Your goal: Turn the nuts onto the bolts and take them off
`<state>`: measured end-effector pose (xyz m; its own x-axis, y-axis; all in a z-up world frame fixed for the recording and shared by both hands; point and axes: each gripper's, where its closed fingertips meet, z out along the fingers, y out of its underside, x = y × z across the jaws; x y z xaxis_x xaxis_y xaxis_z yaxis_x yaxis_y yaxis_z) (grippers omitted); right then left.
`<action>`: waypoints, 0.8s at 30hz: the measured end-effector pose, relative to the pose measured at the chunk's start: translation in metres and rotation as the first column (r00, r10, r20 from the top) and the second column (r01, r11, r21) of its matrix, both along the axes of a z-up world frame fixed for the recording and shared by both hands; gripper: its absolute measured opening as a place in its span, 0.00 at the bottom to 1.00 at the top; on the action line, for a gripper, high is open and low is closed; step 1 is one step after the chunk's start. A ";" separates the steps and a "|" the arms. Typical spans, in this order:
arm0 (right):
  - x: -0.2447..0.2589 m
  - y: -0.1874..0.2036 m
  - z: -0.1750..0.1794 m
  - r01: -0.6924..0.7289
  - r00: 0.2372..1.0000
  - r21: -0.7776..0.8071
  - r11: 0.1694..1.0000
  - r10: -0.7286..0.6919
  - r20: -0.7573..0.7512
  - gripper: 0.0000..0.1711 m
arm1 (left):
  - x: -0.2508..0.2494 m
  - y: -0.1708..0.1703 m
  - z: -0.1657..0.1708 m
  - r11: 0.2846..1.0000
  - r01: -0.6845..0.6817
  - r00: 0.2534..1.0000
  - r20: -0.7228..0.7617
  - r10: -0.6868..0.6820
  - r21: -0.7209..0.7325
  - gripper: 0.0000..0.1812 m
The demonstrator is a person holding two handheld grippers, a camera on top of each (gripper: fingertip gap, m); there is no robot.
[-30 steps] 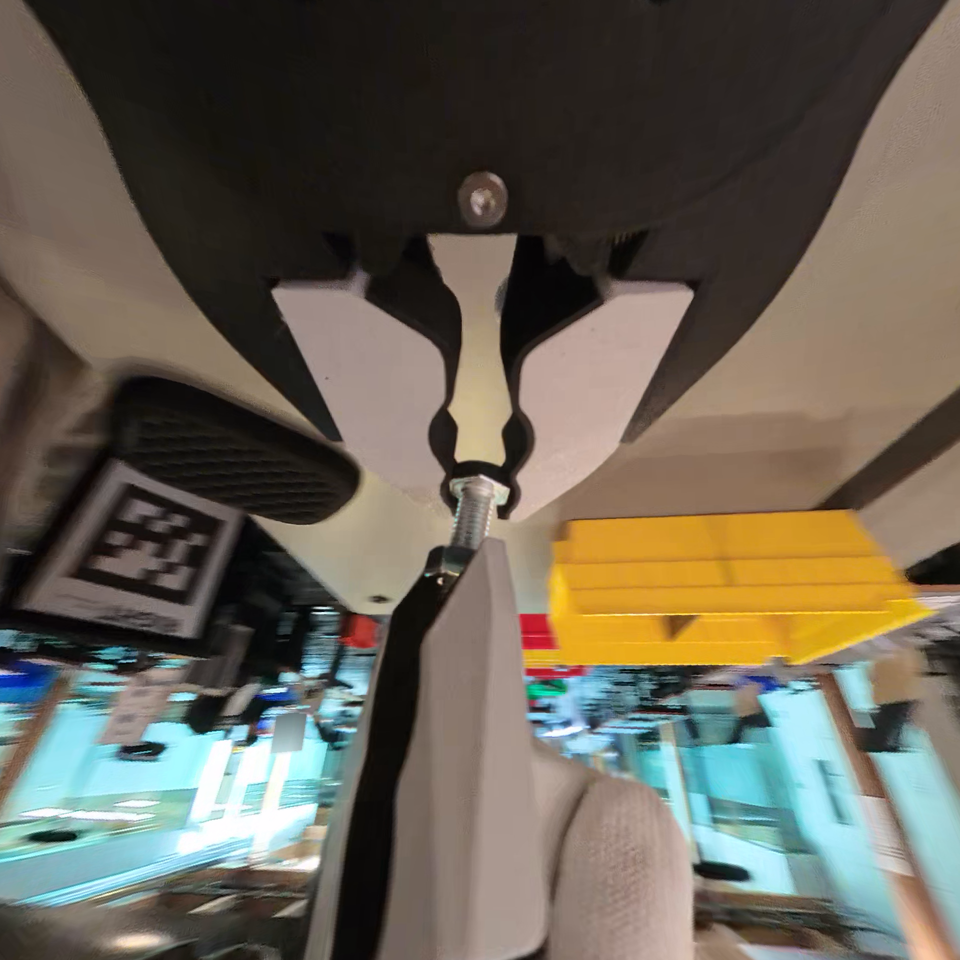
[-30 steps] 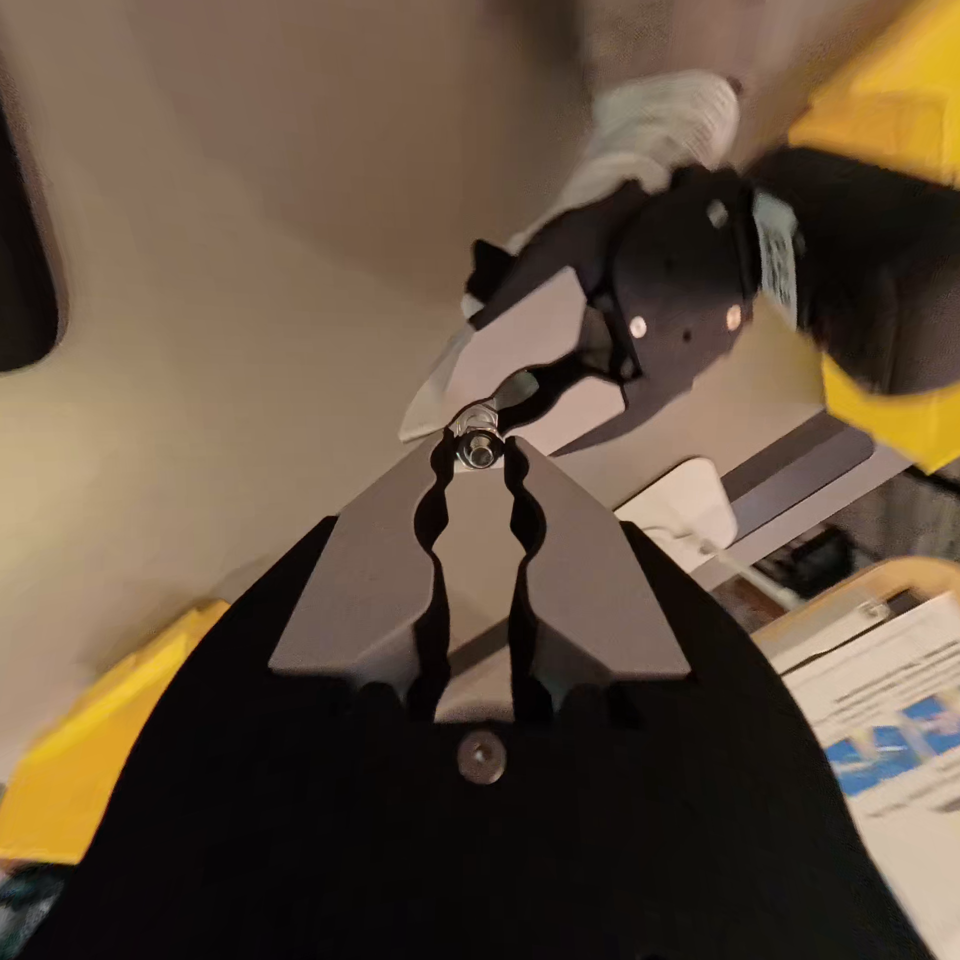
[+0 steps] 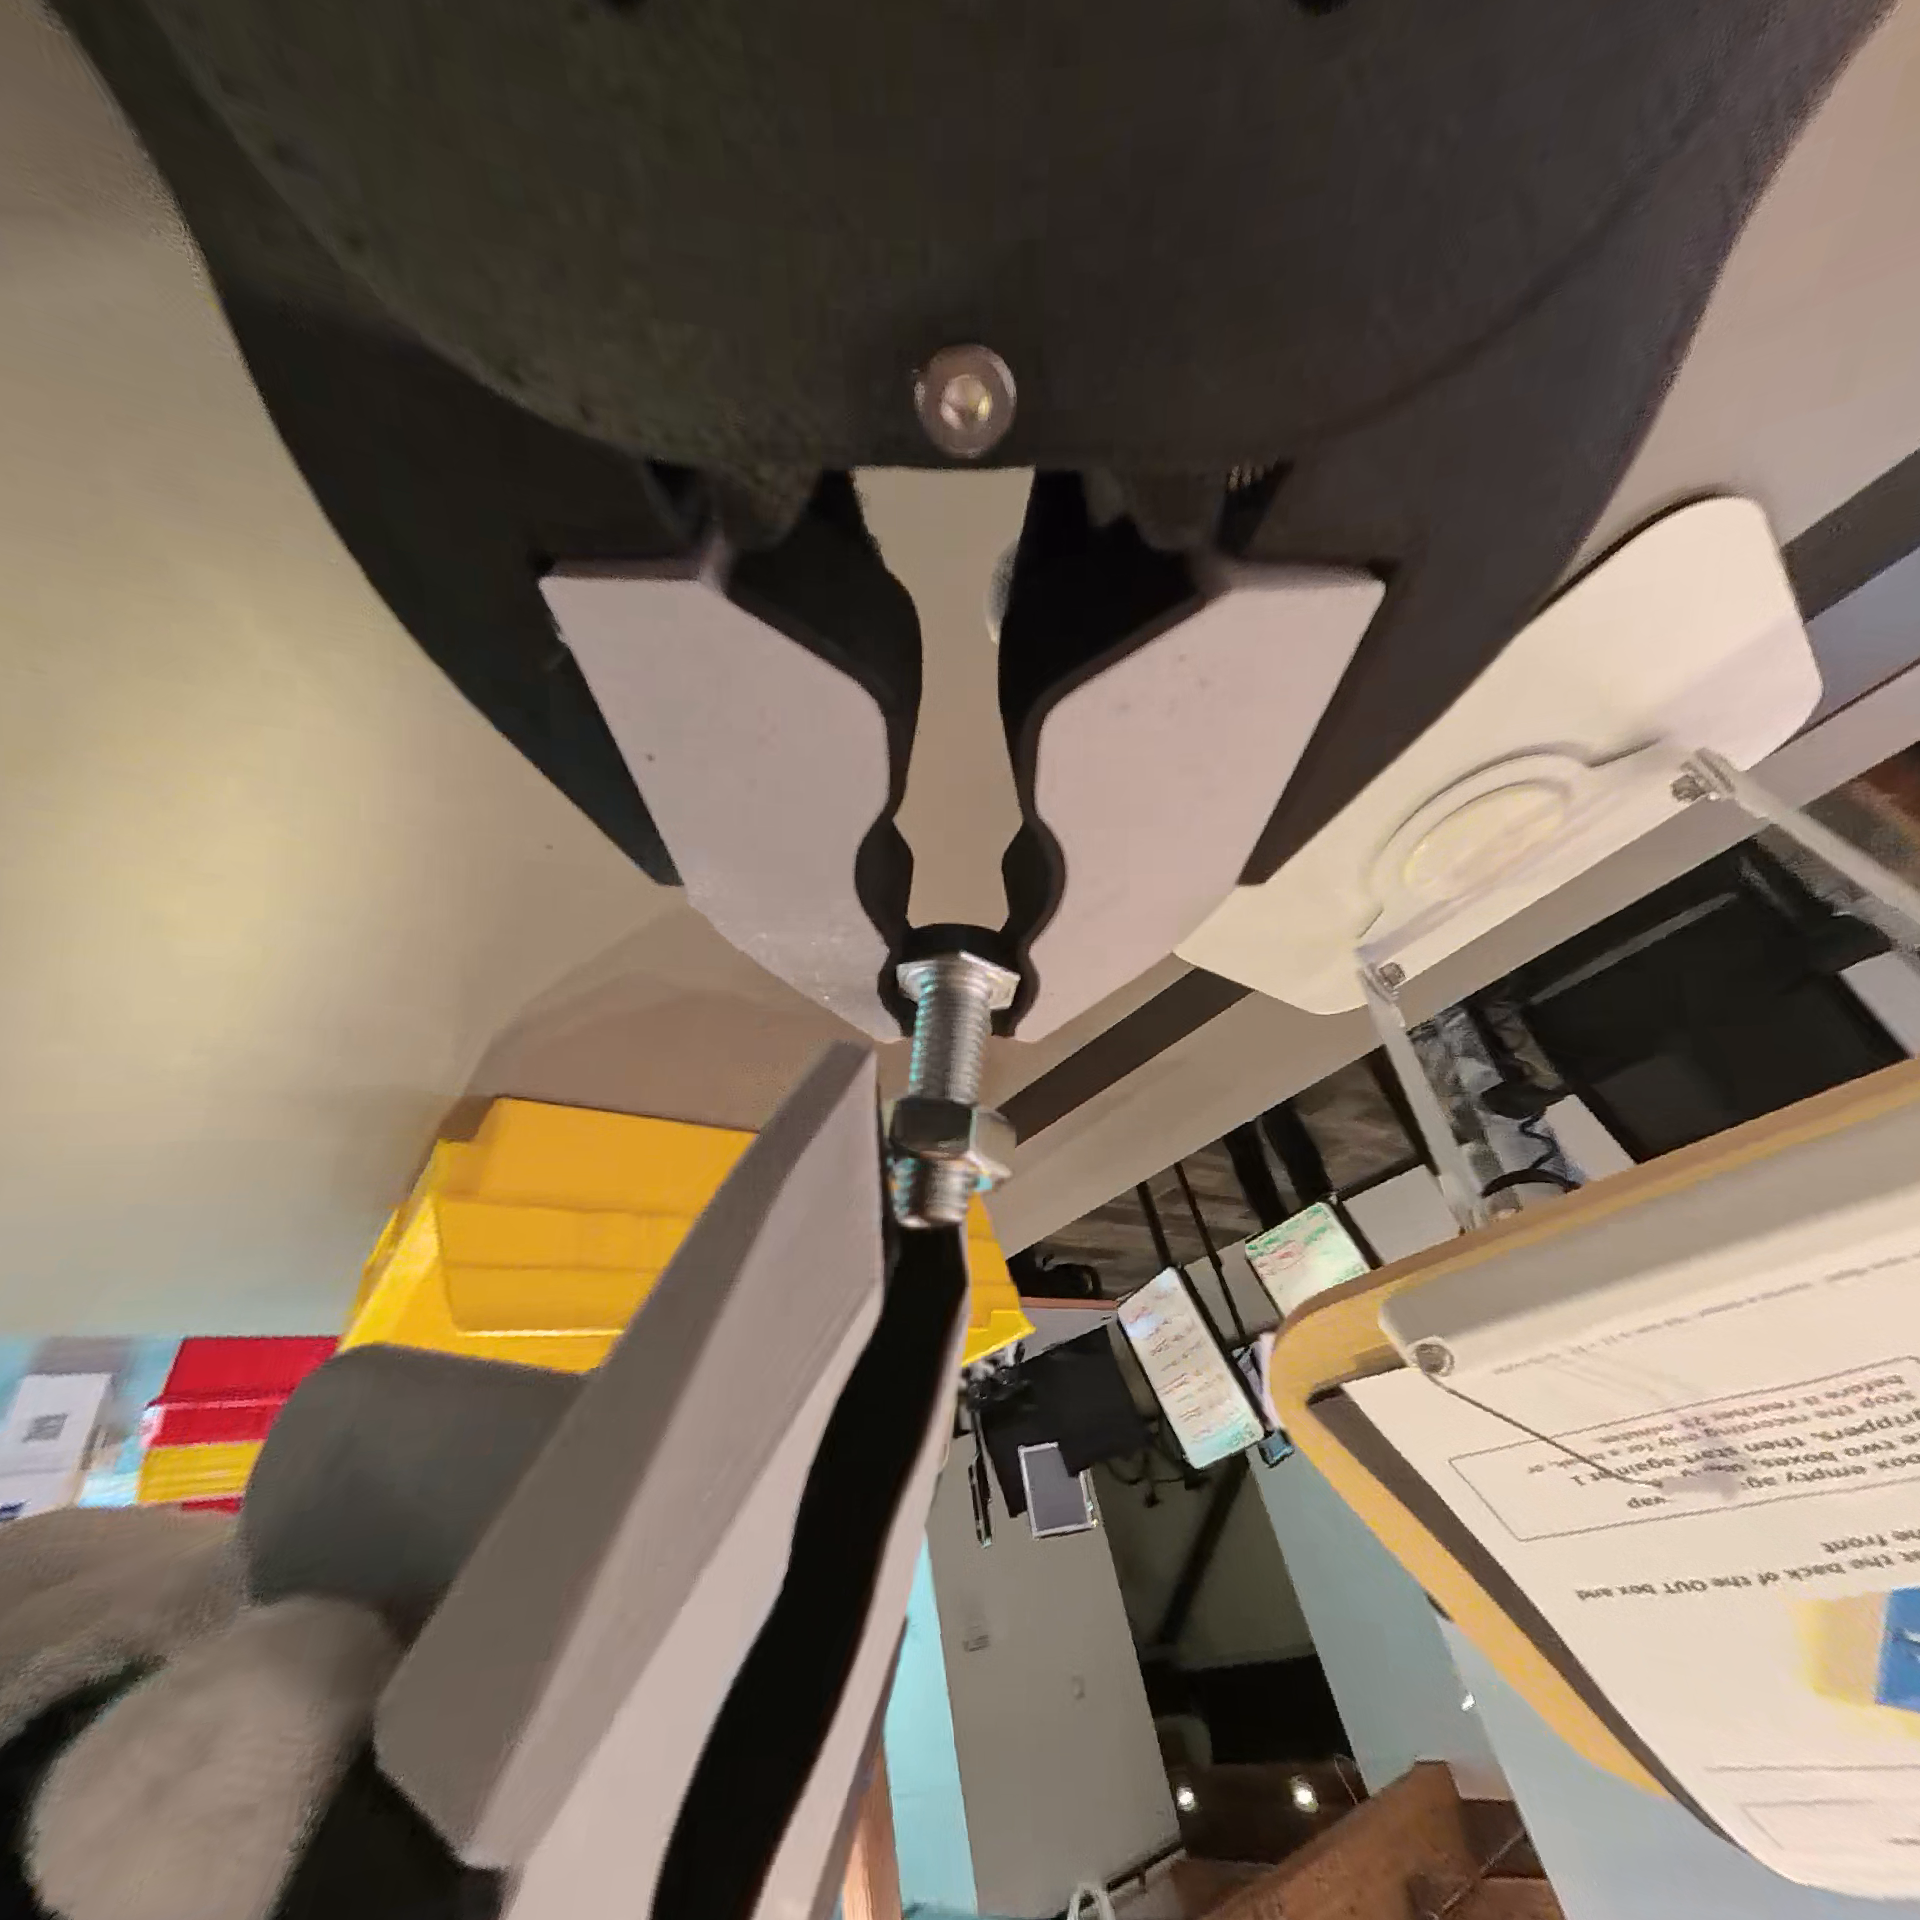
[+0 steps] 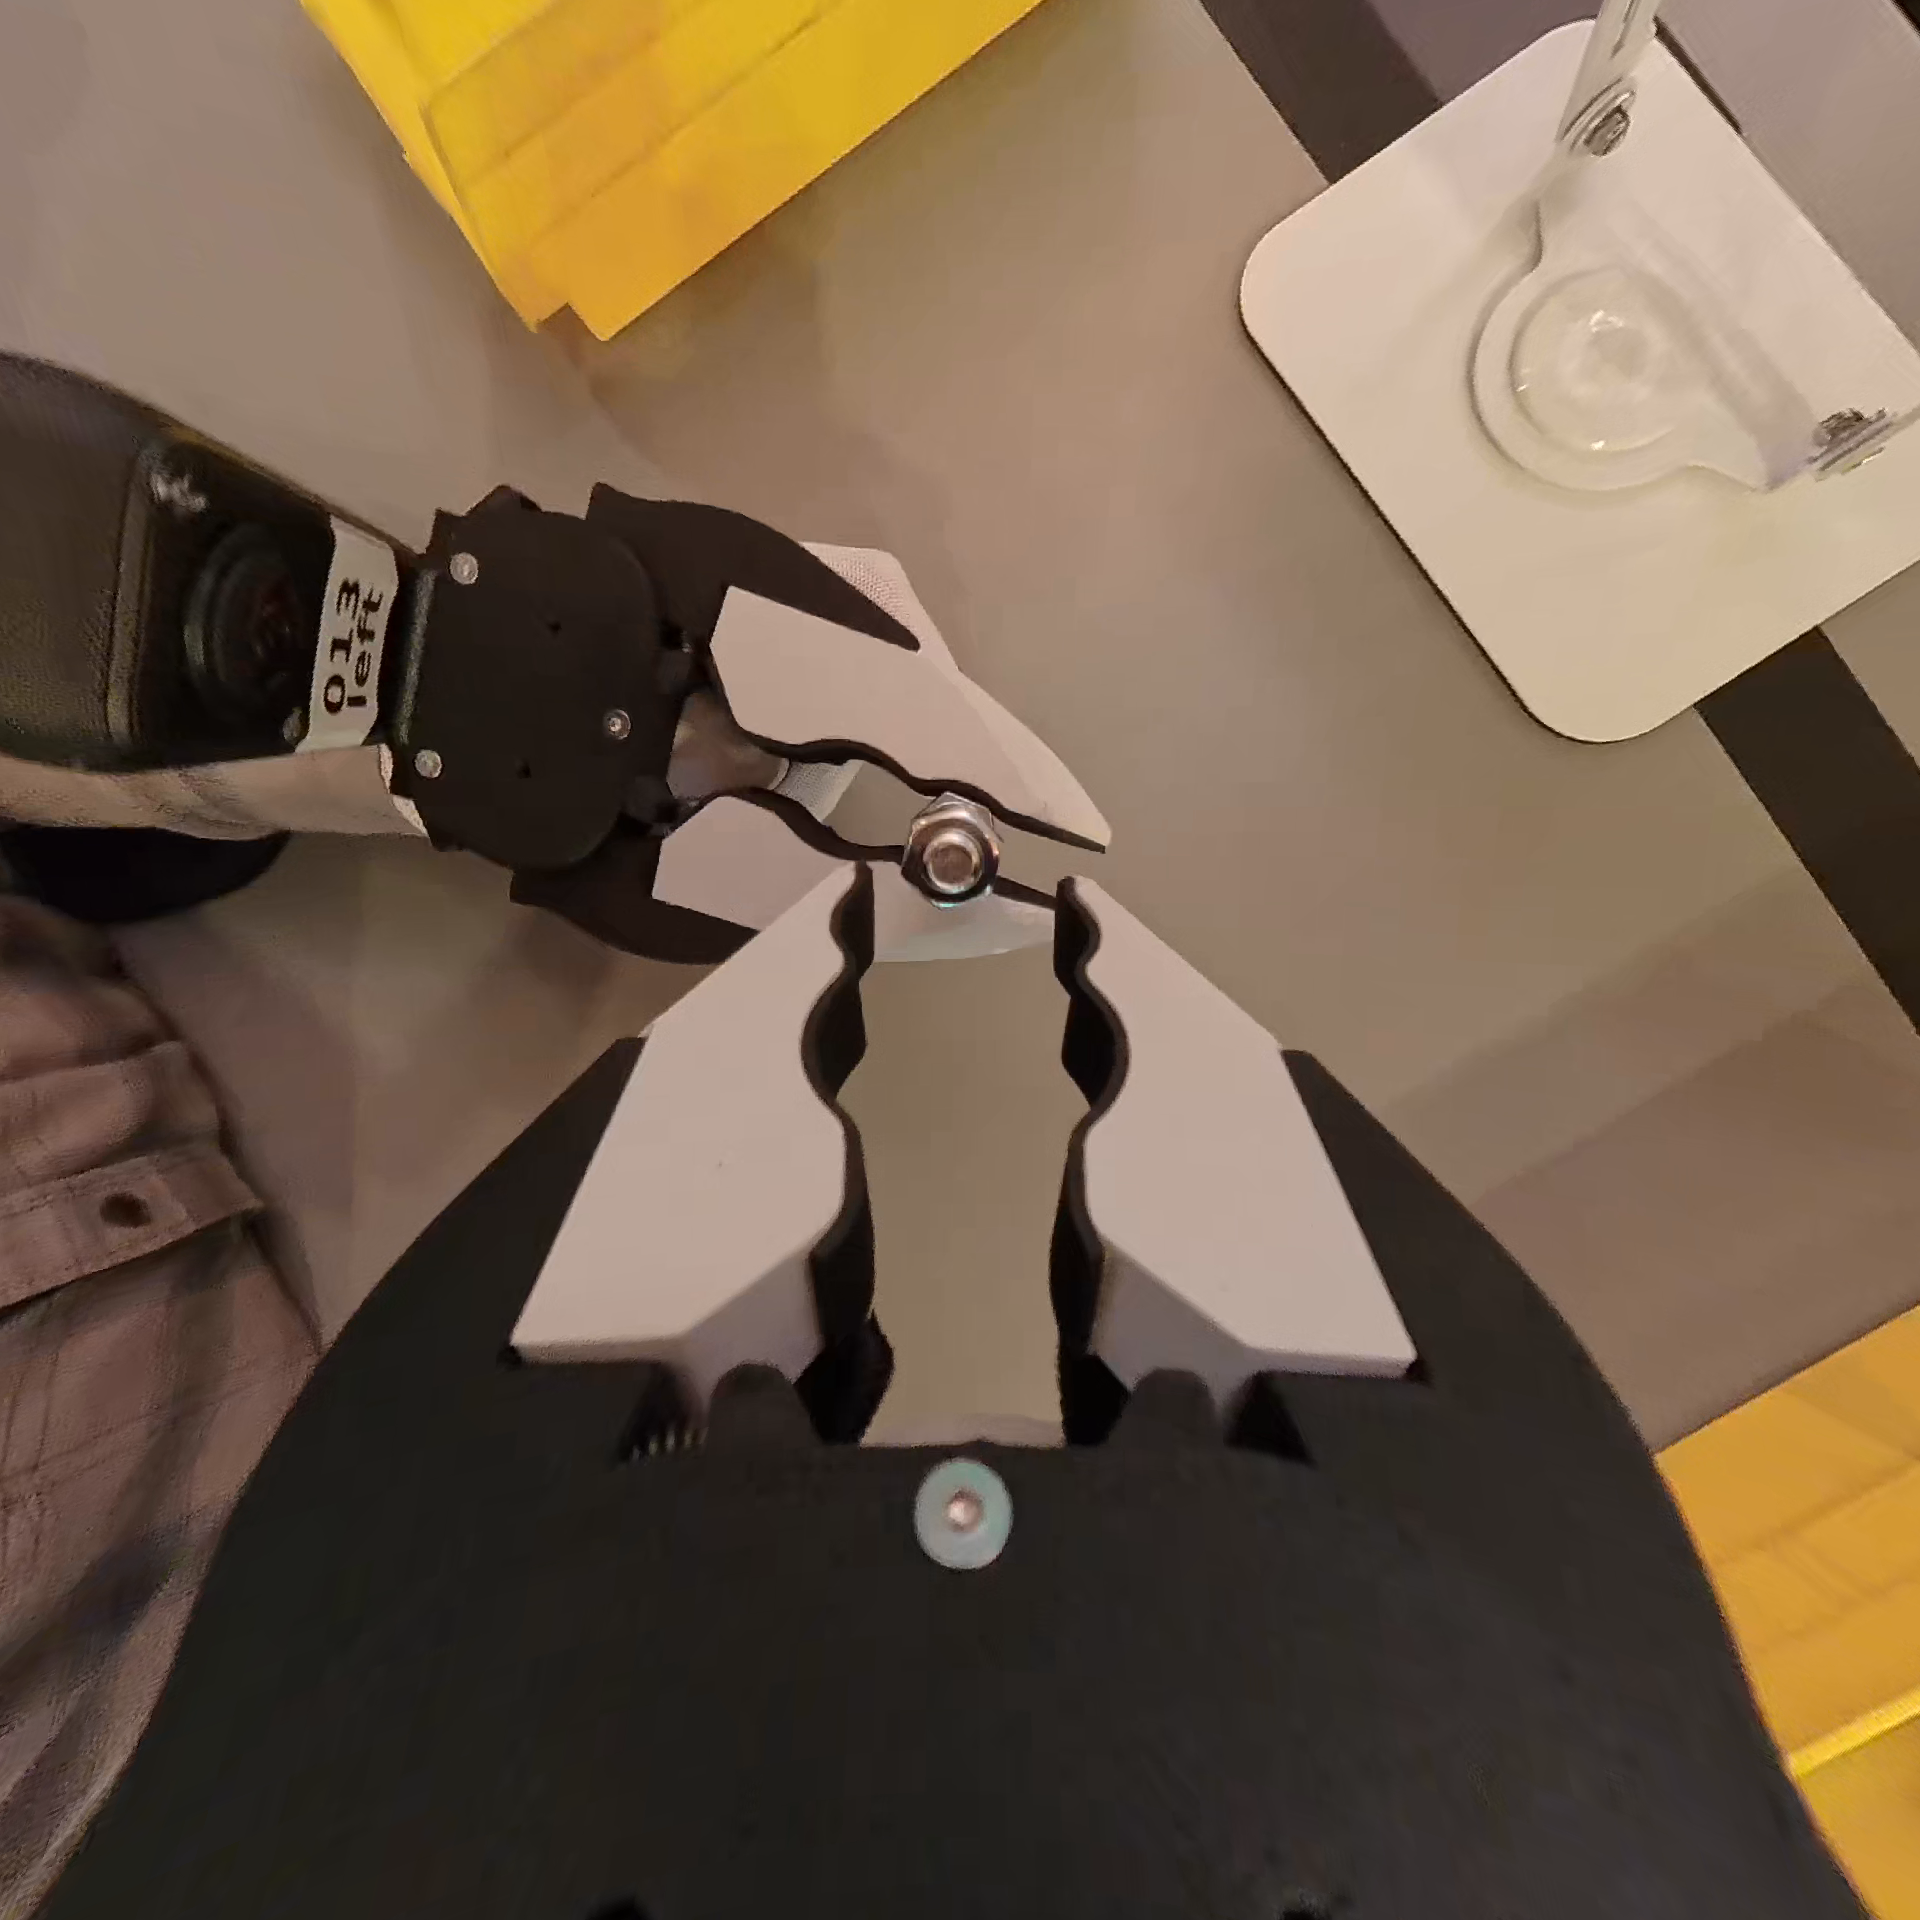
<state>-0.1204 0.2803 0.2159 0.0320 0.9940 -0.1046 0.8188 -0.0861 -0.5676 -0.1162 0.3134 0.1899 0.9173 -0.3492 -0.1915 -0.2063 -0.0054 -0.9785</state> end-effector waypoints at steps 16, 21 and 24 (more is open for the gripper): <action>0.003 -0.006 0.000 -0.529 0.849 0.278 0.802 0.495 0.185 0.09 | 0.016 -0.009 -0.002 0.979 0.199 0.976 0.102 -0.194 -0.037 0.08; 0.022 -0.026 0.000 -0.882 0.455 0.333 0.334 0.790 0.412 0.09 | 0.045 -0.034 -0.003 0.894 0.446 0.890 0.119 -0.439 -0.036 0.07; 0.032 -0.041 -0.001 -0.948 0.228 0.312 0.063 0.818 0.528 0.09 | 0.059 -0.055 -0.003 0.798 0.601 0.794 0.147 -0.589 -0.047 0.08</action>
